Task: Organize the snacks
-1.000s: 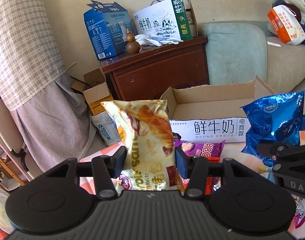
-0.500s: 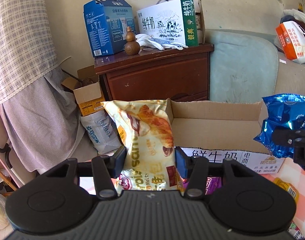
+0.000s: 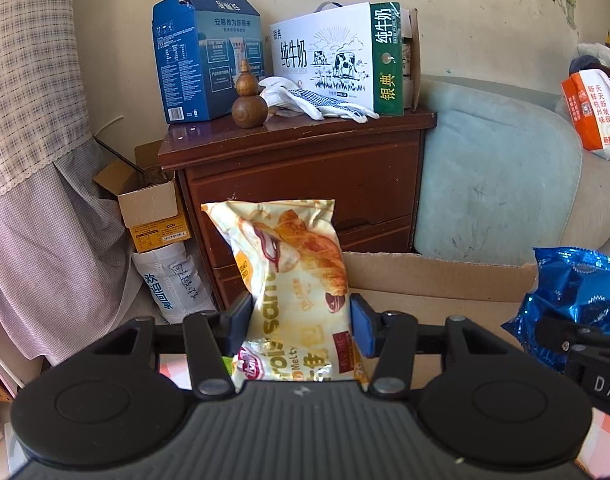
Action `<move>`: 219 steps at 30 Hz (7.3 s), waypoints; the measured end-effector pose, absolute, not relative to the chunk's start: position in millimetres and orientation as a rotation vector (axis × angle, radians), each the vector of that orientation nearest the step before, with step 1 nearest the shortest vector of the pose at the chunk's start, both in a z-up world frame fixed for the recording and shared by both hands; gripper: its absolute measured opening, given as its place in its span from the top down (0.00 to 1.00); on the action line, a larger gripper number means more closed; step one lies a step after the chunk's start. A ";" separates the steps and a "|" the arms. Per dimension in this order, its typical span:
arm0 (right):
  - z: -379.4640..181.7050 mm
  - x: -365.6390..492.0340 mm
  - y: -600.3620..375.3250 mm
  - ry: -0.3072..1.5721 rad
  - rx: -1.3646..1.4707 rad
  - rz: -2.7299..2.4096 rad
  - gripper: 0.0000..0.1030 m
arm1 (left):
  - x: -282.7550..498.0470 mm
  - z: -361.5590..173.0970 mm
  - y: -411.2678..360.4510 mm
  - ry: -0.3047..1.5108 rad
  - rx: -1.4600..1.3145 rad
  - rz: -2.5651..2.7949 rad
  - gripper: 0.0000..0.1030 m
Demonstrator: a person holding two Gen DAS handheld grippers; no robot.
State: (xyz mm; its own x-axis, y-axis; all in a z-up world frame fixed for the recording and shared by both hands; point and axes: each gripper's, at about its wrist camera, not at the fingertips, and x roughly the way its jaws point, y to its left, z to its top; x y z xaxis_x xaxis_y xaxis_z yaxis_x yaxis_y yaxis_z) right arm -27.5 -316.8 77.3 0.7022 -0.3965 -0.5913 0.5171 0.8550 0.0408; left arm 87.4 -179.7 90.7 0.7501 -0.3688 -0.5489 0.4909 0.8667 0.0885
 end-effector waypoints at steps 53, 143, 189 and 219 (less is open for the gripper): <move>57.8 -19.2 -335.0 0.855 0.307 -0.418 0.19 | 71.5 61.2 -176.2 0.661 0.359 -0.521 0.16; 37.4 -17.4 -243.8 1.027 0.321 -0.075 0.19 | 131.1 -7.6 -85.2 0.992 0.295 -0.391 0.22; -5.8 -10.8 -163.0 1.104 0.315 -0.145 0.24 | 111.0 21.8 -52.5 0.997 0.218 -0.374 0.53; 65.1 -25.3 -201.9 0.816 0.204 -0.142 0.30 | 83.2 55.6 -67.2 0.792 0.336 -0.379 0.53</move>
State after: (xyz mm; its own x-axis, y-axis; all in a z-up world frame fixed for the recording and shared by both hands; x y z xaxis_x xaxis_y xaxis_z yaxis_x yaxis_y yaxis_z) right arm -25.3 -201.9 65.1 0.6776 -0.0472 -0.7339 0.2038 0.9709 0.1257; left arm 83.2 -67.2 55.6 0.6422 -0.2021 -0.7394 0.4490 0.8810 0.1492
